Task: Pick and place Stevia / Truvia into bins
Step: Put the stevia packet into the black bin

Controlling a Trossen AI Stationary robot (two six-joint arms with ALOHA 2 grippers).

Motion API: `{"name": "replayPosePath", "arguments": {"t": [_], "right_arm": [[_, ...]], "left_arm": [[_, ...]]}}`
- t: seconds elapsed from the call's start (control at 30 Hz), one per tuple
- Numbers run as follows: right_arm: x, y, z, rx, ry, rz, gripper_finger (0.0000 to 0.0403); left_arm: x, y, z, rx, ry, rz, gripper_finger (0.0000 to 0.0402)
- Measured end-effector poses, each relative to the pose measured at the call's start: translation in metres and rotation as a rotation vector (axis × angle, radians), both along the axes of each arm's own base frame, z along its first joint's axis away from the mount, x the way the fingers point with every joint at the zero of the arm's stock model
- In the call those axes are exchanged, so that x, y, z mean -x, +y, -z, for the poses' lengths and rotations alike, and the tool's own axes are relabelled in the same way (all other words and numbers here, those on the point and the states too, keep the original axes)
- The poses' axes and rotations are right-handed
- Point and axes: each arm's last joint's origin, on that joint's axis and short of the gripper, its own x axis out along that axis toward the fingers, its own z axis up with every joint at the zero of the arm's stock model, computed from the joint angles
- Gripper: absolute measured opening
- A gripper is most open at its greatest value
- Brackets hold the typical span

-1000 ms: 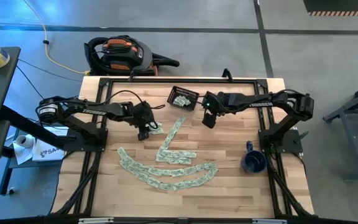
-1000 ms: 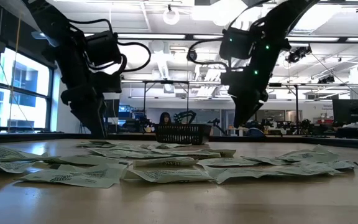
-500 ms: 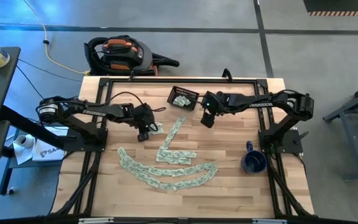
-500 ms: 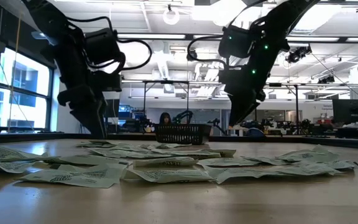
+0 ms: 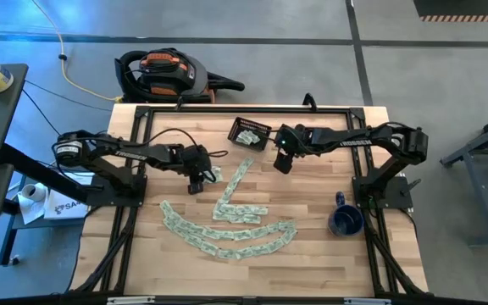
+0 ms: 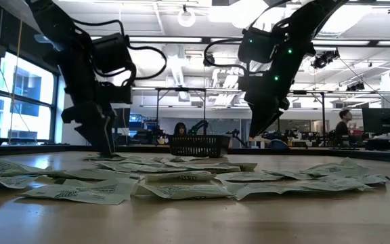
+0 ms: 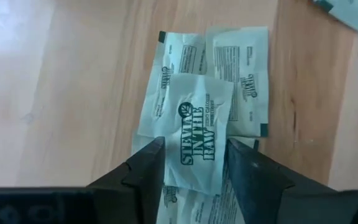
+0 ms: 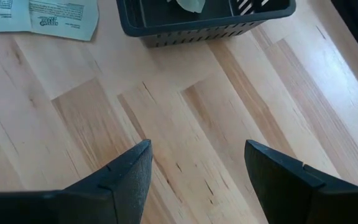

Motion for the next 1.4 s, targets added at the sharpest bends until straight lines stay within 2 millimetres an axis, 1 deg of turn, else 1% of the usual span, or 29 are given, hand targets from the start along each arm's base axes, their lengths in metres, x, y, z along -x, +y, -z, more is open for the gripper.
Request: {"name": "replayPosePath", "arguments": {"t": [0.37, 0.6, 0.73, 0.83, 0.93, 1.0, 1.07, 1.17, 1.23, 1.3, 1.4], "right_arm": [[0.000, 0.000, 0.000, -0.001, 0.001, 0.001, 0.0245], [0.000, 0.000, 0.000, -0.002, 0.003, 0.001, 0.0245], [0.000, 0.000, 0.000, -0.002, 0.004, 0.001, 0.0245], [0.000, 0.000, 0.000, -0.002, 0.004, 0.001, 0.0245], [0.000, 0.000, 0.000, -0.003, 0.003, 0.002, 0.0245], [0.000, 0.000, -0.001, -0.005, -0.005, 0.011, 0.0245], [0.000, 0.001, -0.005, 0.001, -0.029, 0.022, 0.0245], [0.002, 0.004, -0.019, 0.057, -0.084, 0.056, 0.0246], [0.006, 0.006, -0.030, 0.091, -0.118, 0.084, 0.0245], [0.012, 0.008, -0.040, 0.108, -0.141, 0.113, 0.0245], [0.022, 0.009, -0.051, 0.128, -0.145, 0.152, 0.0245]], "left_arm": [[-0.002, 0.001, 0.002, 0.011, -0.014, -0.051, 0.0150], [-0.004, 0.002, -0.001, -0.021, -0.009, -0.069, 0.0094], [-0.014, 0.005, -0.013, -0.027, -0.047, -0.069, 0.0052], [-0.023, 0.007, -0.027, -0.038, -0.070, -0.069, 0.0024], [-0.031, 0.009, -0.042, -0.075, -0.083, -0.060, 0.0022], [-0.036, 0.012, -0.051, -0.130, -0.093, -0.056, 0.0023], [-0.041, 0.015, -0.060, -0.196, -0.109, -0.025, 0.0032], [-0.048, 0.030, -0.071, -0.301, -0.172, 0.017, 0.0039], [-0.054, 0.046, -0.075, -0.347, -0.227, 0.014, 0.0032], [-0.058, 0.065, -0.073, -0.354, -0.236, 0.008, 0.0023], [-0.073, 0.091, -0.072, -0.329, -0.252, 0.037, 0.0023]]}}
